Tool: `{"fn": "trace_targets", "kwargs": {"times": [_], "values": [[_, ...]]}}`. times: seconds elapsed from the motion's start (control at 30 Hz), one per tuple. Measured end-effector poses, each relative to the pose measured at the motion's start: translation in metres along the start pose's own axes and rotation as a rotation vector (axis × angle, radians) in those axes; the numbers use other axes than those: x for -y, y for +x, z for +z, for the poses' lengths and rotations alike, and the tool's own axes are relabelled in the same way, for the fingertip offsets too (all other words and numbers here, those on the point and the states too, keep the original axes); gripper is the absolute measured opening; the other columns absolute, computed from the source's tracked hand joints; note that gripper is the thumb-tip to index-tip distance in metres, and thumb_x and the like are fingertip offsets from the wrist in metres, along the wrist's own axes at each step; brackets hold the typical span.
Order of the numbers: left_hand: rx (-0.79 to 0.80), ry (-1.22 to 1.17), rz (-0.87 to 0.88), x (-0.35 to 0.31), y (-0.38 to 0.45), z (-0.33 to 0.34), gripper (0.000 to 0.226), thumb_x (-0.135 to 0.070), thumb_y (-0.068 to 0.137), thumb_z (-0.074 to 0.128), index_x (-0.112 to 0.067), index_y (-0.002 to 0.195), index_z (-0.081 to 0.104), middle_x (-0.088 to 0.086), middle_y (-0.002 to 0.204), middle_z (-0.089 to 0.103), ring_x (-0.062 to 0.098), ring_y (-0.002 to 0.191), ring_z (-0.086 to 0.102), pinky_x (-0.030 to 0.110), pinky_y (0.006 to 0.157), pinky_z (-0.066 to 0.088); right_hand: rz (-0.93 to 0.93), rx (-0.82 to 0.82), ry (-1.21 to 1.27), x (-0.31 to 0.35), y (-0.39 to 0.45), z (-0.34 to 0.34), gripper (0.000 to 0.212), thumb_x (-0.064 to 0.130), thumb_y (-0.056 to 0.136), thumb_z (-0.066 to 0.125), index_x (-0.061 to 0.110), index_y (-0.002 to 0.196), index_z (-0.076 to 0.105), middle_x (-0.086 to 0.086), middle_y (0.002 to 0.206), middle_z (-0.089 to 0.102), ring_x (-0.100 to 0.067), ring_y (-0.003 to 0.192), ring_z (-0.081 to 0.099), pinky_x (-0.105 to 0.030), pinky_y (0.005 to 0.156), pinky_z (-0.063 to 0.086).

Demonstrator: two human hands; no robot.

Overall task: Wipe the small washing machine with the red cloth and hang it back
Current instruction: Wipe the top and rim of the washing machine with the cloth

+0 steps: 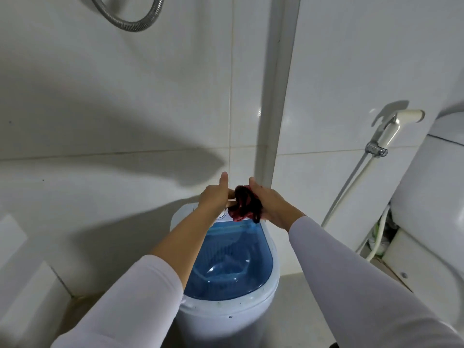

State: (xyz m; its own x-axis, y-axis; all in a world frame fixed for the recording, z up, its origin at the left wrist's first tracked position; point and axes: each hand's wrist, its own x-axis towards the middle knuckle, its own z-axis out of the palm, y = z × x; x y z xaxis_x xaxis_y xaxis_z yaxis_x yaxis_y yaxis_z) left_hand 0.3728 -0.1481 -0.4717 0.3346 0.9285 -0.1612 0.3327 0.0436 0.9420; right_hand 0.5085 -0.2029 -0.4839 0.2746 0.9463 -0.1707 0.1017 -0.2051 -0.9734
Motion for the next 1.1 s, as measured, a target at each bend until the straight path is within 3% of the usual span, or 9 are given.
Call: {"fn": "trace_targets", "kwargs": {"times": [0.07, 0.2, 0.33, 0.47, 0.5, 0.57, 0.63, 0.8, 1.1], "values": [[0.070, -0.040, -0.003, -0.002, -0.014, 0.003, 0.070, -0.058, 0.095, 0.016, -0.015, 0.093, 0.071, 0.009, 0.112, 0.072, 0.026, 0.108, 0.064, 0.043, 0.105, 0.043, -0.021, 0.100, 0.021, -0.001, -0.012, 0.000, 0.063, 0.065, 0.080, 0.050, 0.011, 0.110, 0.060, -0.021, 0.104, 0.071, -0.034, 0.088, 0.070, -0.037, 0.077, 0.056], [0.269, -0.194, 0.001, 0.000, -0.029, 0.000, 0.078, -0.054, 0.098, 0.009, 0.000, 0.121, 0.061, 0.016, 0.128, 0.062, 0.024, 0.124, 0.054, 0.036, 0.108, 0.036, -0.005, 0.121, 0.097, -0.011, -0.023, -0.009, 0.073, 0.039, 0.064, 0.081, 0.011, 0.125, 0.051, -0.023, 0.122, 0.062, -0.033, 0.108, 0.064, -0.043, 0.096, 0.051], [0.312, -0.298, 0.016, 0.012, -0.033, -0.002, 0.070, -0.051, 0.099, 0.011, -0.006, 0.119, 0.062, 0.007, 0.114, 0.066, 0.022, 0.109, 0.062, 0.041, 0.098, 0.041, -0.014, 0.019, 0.030, -0.015, -0.025, -0.016, 0.048, 0.011, 0.078, 0.071, 0.009, 0.123, 0.056, -0.017, 0.116, 0.064, -0.029, 0.101, 0.064, -0.032, 0.080, 0.057], [0.142, 0.275, 0.083, 0.032, -0.027, -0.007, 0.026, -0.035, 0.098, 0.035, -0.021, 0.092, 0.056, 0.001, 0.083, 0.056, 0.015, 0.077, 0.059, 0.028, 0.065, 0.041, -0.073, -0.210, -0.194, -0.010, -0.013, -0.023, 0.038, 0.007, 0.082, 0.062, 0.005, 0.119, 0.055, -0.014, 0.108, 0.063, -0.025, 0.092, 0.061, -0.026, 0.072, 0.055], [0.155, 0.497, 0.107, 0.041, -0.022, -0.009, 0.019, -0.033, 0.097, 0.039, -0.021, 0.092, 0.054, 0.000, 0.083, 0.054, 0.013, 0.075, 0.055, 0.028, 0.067, 0.039, -0.098, -0.261, -0.275, -0.010, -0.008, -0.025, 0.034, 0.007, 0.083, 0.059, 0.008, 0.117, 0.055, -0.012, 0.104, 0.065, -0.023, 0.086, 0.061, -0.022, 0.070, 0.054], [0.218, 0.788, 0.093, 0.054, -0.012, -0.012, 0.032, -0.031, 0.097, 0.045, -0.021, 0.126, 0.049, 0.001, 0.124, 0.054, 0.018, 0.112, 0.054, 0.030, 0.094, 0.039, -0.142, -0.303, -0.387, -0.007, 0.002, -0.025, 0.027, 0.002, 0.084, 0.051, 0.012, 0.109, 0.056, -0.007, 0.090, 0.065, -0.011, 0.065, 0.057, -0.004, 0.052, 0.045], [0.234, 0.913, 0.078, 0.061, -0.003, -0.011, 0.064, -0.028, 0.096, 0.049, -0.014, 0.150, 0.018, 0.005, 0.159, 0.017, 0.024, 0.144, 0.024, 0.033, 0.113, 0.025, -0.192, -0.318, -0.522, -0.007, 0.018, -0.024, 0.033, 0.001, 0.083, 0.046, 0.013, 0.112, 0.059, -0.007, 0.095, 0.065, -0.009, 0.065, 0.058, -0.002, 0.048, 0.043], [0.254, 1.006, 0.052, 0.073, 0.016, -0.004, 0.081, -0.022, 0.094, 0.054, -0.011, 0.151, -0.002, 0.004, 0.161, -0.006, 0.024, 0.149, 0.007, 0.037, 0.117, 0.022, -0.189, -0.273, -0.792, -0.013, 0.054, -0.009, 0.038, -0.004, 0.083, 0.041, 0.009, 0.113, 0.061, -0.015, 0.103, 0.067, -0.030, 0.088, 0.064, -0.034, 0.076, 0.052], [0.232, 1.099, 0.011, 0.076, 0.023, 0.003, 0.086, -0.022, 0.093, 0.056, -0.013, 0.151, -0.007, 0.003, 0.162, -0.002, 0.026, 0.147, 0.014, 0.047, 0.115, 0.028, -0.137, -0.173, -0.962, -0.030, 0.091, -0.002, 0.033, 0.000, 0.086, 0.044, 0.008, 0.114, 0.060, -0.019, 0.109, 0.064, -0.037, 0.099, 0.062, -0.036, 0.078, 0.048]]}}
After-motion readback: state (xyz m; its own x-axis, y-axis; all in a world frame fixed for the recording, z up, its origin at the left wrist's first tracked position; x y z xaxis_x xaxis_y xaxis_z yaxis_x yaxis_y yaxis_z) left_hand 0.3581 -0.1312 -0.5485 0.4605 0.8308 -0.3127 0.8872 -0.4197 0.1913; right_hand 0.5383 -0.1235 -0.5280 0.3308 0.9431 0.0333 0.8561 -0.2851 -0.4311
